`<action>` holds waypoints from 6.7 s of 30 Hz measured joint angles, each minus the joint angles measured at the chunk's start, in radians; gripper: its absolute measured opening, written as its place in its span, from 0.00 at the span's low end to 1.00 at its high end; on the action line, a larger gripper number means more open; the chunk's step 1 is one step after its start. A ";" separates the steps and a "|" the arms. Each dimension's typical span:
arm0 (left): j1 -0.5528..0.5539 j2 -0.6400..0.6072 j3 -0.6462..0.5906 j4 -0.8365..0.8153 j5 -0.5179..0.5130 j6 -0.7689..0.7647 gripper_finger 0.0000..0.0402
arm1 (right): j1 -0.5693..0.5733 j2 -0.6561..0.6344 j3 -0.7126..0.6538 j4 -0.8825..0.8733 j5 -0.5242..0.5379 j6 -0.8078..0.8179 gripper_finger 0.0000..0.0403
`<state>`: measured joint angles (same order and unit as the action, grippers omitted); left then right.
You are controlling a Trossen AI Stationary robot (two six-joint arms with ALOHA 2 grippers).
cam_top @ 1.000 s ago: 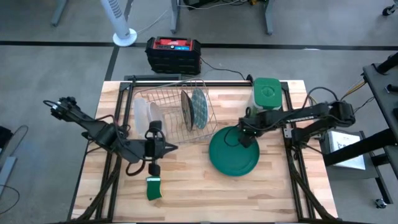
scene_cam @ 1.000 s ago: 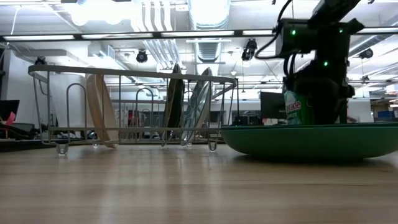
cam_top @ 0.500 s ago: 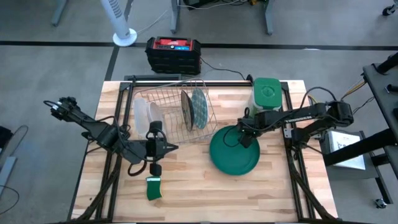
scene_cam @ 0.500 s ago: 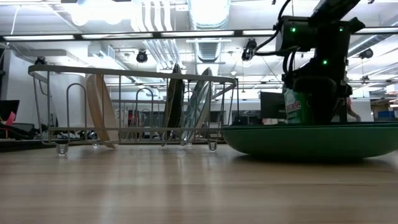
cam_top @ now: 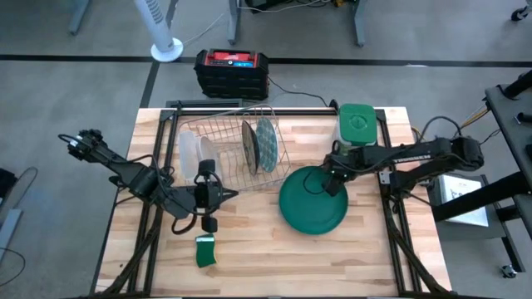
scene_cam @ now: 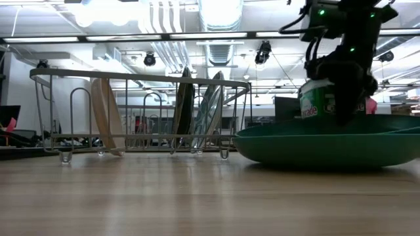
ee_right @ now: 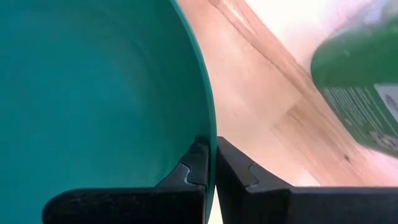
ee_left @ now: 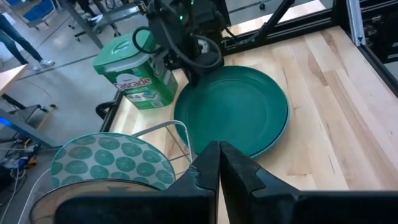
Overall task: Sort dishes
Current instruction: Put the green plate on the dish rack
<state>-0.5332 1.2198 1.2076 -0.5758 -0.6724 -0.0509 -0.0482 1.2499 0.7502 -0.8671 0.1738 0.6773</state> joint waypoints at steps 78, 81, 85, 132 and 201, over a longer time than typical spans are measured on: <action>0.224 -0.551 0.025 -0.012 0.193 0.300 0.01 | 0.435 0.564 1.312 -0.086 1.395 -0.443 0.00; 0.224 -0.563 0.014 -0.053 0.356 0.280 0.06 | 0.466 0.566 1.312 -0.066 1.397 -0.443 0.00; 0.224 -0.544 0.003 -0.082 0.420 0.254 0.18 | 0.487 0.568 1.304 -0.018 1.397 -0.444 0.00; 0.265 -0.402 -0.162 0.140 0.131 0.070 0.64 | 0.490 0.568 1.281 0.065 1.365 -0.453 0.00; 0.448 -0.520 -0.177 0.151 0.496 0.334 0.07 | 0.519 0.564 1.243 0.135 0.910 -0.435 0.38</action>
<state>-0.0856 0.6997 1.0307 -0.4244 -0.1759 0.2835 0.4713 1.8143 1.9936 -0.7319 1.0836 0.2424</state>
